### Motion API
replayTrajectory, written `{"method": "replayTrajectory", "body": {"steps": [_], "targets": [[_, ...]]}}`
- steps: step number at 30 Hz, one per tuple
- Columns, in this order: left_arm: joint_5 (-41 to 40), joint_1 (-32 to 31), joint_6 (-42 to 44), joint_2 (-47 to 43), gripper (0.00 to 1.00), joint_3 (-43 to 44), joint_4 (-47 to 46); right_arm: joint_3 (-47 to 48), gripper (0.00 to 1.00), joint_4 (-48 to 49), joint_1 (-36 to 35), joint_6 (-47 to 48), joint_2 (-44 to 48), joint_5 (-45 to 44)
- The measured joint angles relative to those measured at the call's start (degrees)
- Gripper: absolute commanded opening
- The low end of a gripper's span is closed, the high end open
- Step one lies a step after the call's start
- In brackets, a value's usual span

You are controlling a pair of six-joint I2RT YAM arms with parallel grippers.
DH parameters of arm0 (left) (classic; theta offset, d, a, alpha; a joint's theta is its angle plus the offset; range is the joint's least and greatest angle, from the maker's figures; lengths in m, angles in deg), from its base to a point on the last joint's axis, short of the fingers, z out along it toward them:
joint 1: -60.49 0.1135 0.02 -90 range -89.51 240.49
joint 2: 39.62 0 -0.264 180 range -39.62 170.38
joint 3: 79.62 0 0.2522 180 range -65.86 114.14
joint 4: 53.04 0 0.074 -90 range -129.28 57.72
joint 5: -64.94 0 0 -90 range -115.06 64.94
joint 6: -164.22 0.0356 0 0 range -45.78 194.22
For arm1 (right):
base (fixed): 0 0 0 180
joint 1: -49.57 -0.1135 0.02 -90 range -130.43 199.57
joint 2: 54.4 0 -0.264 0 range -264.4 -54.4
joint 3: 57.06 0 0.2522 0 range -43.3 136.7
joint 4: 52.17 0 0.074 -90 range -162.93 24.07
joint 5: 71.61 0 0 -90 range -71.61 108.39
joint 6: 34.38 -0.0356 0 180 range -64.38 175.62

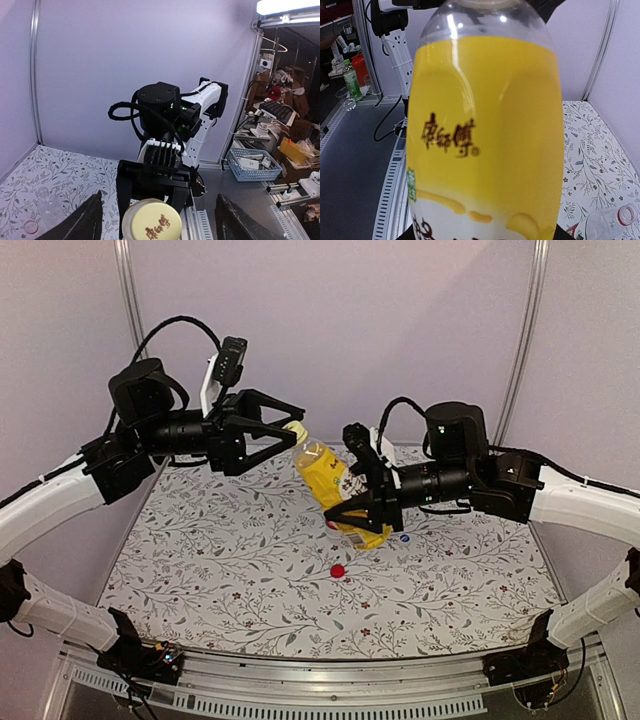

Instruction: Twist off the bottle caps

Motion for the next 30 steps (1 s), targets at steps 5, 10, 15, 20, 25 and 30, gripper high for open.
{"method": "replayTrajectory", "body": {"steps": [5,10,15,20,25,30], "targets": [[4.09,0.00,1.20,0.74,0.59,0.02,-1.07,0.00,0.38,0.92,0.59,-0.61,0.00,4.37],[6.03,0.00,1.42,1.01,0.53,0.04,-2.23,0.00,0.38,1.31,0.68,-0.92,-0.09,6.19],[6.88,0.00,1.57,1.22,0.44,0.04,-2.56,0.00,0.38,1.38,0.68,-1.31,-0.17,6.91],[7.06,0.00,1.77,1.29,0.34,0.04,-2.60,0.00,0.38,1.60,0.85,-1.44,-0.48,7.28],[6.88,0.07,2.32,1.51,0.24,0.04,-3.17,0.00,0.38,1.77,0.92,-1.68,-0.59,7.37],[5.55,0.07,1.97,1.51,0.11,0.04,-3.37,0.00,0.38,1.92,0.92,-1.88,-0.59,5.64]]}}
